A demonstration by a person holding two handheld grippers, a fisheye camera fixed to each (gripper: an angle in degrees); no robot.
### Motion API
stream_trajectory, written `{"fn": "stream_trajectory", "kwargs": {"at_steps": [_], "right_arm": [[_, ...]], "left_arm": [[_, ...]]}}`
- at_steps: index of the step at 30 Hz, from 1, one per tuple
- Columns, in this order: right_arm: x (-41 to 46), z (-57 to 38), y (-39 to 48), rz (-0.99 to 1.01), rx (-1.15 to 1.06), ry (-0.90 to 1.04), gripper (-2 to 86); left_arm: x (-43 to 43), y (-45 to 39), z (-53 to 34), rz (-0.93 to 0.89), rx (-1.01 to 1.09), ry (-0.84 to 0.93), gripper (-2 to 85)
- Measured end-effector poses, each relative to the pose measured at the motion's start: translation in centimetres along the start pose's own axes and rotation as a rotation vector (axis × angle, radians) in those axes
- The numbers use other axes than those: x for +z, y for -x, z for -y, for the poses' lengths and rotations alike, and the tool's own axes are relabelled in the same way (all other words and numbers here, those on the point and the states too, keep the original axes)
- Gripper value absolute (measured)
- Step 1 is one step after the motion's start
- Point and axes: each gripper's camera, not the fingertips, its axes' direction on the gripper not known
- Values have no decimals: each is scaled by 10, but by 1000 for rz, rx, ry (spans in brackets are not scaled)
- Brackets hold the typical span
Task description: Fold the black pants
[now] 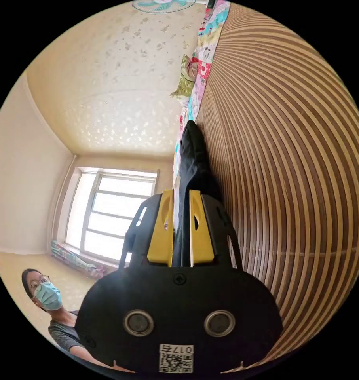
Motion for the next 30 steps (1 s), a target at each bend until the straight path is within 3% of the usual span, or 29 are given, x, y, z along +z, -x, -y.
{"fn": "stream_trajectory", "kwargs": {"at_steps": [5,8,12,17,19,23,26,30], "right_arm": [[35,-83,46,-296,-200,364,98],[35,-156,78,-429,-299,410,106],[32,-246,96,-465,-317,394,99],[34,-353,88,-325,-158,316,63],[40,-372,86,-373,-100,378,43],[18,-391,108,-280,-143,239,33],[40,-390,90,-498,-70,326,36],[56,-396,102,-572,-127,384,54]], "left_arm": [[6,-10,3,4,33,-31,85],[8,-20,1,35,58,-40,87],[21,-28,-8,91,86,-22,84],[28,-21,-4,93,94,-5,56],[20,-23,4,71,109,-6,53],[8,-28,15,46,138,-17,49],[21,-22,9,41,110,0,52],[58,-20,-6,32,103,84,68]]}}
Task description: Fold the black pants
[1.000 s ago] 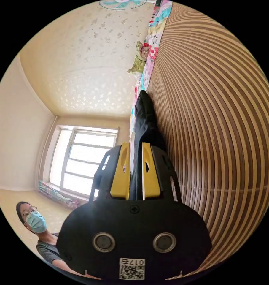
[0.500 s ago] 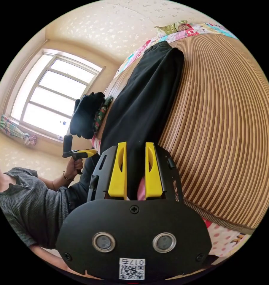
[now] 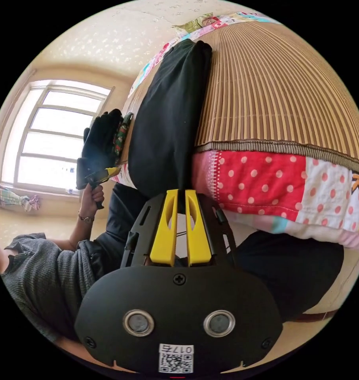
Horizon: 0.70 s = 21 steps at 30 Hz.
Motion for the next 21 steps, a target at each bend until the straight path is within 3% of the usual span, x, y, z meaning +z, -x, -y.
{"fn": "stream_trajectory", "kwargs": {"at_steps": [5,21], "right_arm": [[18,-4,-6,-47,35,58,94],[59,26,6,-30,61,14,77]], "left_arm": [[47,1,-9,71,3,121,80],[94,-37,-10,235,18,99,55]]}}
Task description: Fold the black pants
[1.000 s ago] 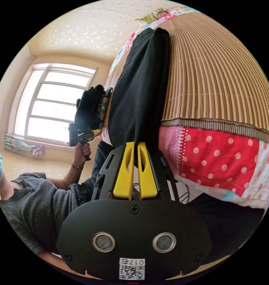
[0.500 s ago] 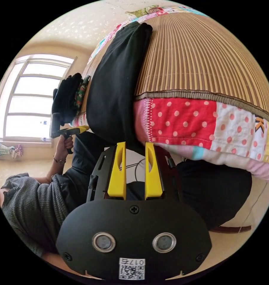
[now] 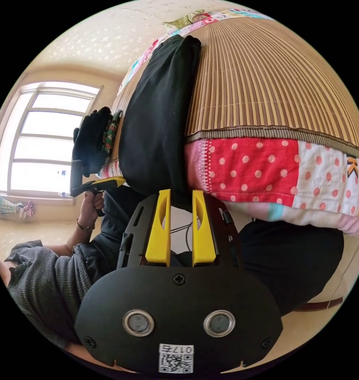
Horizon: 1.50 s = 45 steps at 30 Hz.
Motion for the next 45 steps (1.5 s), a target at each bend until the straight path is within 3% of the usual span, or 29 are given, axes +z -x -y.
{"fn": "stream_trajectory", "kwargs": {"at_steps": [8,15,22,25,29,34,36,39,42,43,45], "right_arm": [[8,5,19,-29,-152,45,36],[27,21,10,-105,-126,103,39],[30,24,-34,-121,-82,276,128],[42,33,-41,-123,-99,282,141],[58,47,-43,-203,-96,322,149],[51,48,-52,-165,-79,298,138],[51,49,-53,-28,-76,272,94],[54,51,-54,-58,-66,272,52],[30,47,-44,55,-235,308,26],[9,43,-38,215,-335,308,23],[-31,44,-39,499,-419,250,21]], "left_arm": [[-14,-8,-3,-65,0,37,4],[-5,0,-1,-61,-53,42,9],[-26,-1,-17,-18,4,44,49],[0,9,-12,-91,24,167,89],[13,-3,-6,27,78,214,112],[3,-7,4,106,109,238,103],[-5,5,8,-2,82,229,78],[-16,27,15,-113,43,234,56],[-48,33,13,-313,186,292,36],[-60,33,12,-363,220,290,34],[-127,33,10,-709,343,153,20]]}}
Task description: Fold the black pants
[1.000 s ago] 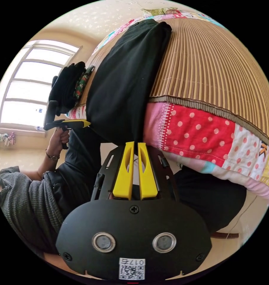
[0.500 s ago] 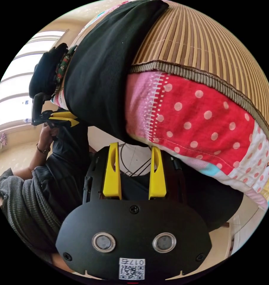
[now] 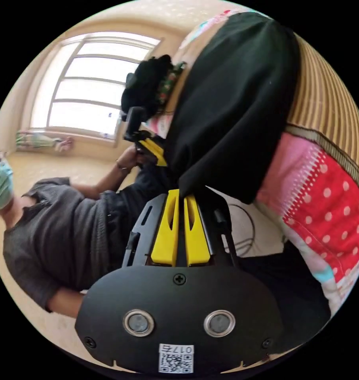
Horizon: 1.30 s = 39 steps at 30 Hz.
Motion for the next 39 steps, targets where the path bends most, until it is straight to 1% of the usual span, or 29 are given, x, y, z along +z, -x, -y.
{"fn": "stream_trajectory", "kwargs": {"at_steps": [1,2,3,4,5,6,7,8,9,10,11,13,14,15,17,18,20,21,23,26,28,29,30,31,32,34,37,38,39], "right_arm": [[-24,1,7,195,-68,-67,20],[-49,7,16,347,-172,-144,21],[-61,11,19,405,-221,-186,23],[-85,25,18,499,-267,-280,25],[-107,42,5,550,-231,-390,32],[-117,51,-4,552,-186,-454,35],[-138,67,-26,512,-86,-589,51],[-154,79,-47,434,4,-694,87],[-160,85,-57,392,50,-723,116],[-166,95,-73,317,156,-752,157],[-167,101,-80,271,203,-749,181],[-161,104,-71,208,138,-724,187],[-153,100,-63,156,95,-706,180],[-148,97,-59,123,77,-696,177],[-122,81,-54,-65,88,-621,161],[-115,77,-55,-123,108,-602,158],[-78,59,-49,-335,144,-529,149],[-68,55,-43,-376,127,-514,146],[-14,41,-12,-502,-26,-433,134],[62,31,25,-630,-196,-326,121],[103,27,42,-667,-293,-281,117],[129,25,51,-684,-358,-248,114],[142,25,54,-697,-388,-223,117],[171,28,57,-736,-441,-147,123],[201,33,55,-791,-467,-51,143],[245,40,45,-885,-480,64,163],[302,43,36,-962,-540,126,174],[322,44,35,-969,-565,153,176],[333,44,34,-977,-580,174,177]], "left_arm": [[-16,-11,1,-84,54,-67,16],[-48,-27,5,-221,153,-187,9],[-79,-35,15,-340,226,-304,6],[-94,-35,20,-384,244,-370,5],[-123,-27,32,-444,226,-513,2],[-150,-6,41,-472,129,-682,0],[-162,7,42,-475,62,-779,-2],[-182,31,38,-457,-60,-954,-3],[-196,45,36,-394,-146,-1046,-2],[-200,47,39,-350,-186,-1059,1],[-203,45,49,-266,-240,-1035,7],[-200,29,69,-128,-249,-926,55],[-195,14,78,12,-248,-843,70],[-189,2,80,159,-251,-788,75],[-180,-9,73,283,-245,-770,55],[-177,-12,66,309,-224,-770,28],[-174,-17,56,340,-200,-766,8],[-173,-22,50,379,-197,-761,7],[-172,-30,42,450,-196,-766,14],[-173,-33,41,545,-241,-739,73],[-174,-24,44,550,-310,-714,139],[-171,-15,50,497,-304,-665,196],[-167,-7,56,405,-265,-630,200],[-165,-3,57,361,-252,-623,202],[-162,5,57,300,-258,-627,200],[-164,10,49,274,-280,-681,185],[-173,13,39,294,-394,-697,98],[-176,12,37,263,-411,-694,55],[-178,9,36,166,-380,-696,38]]}}
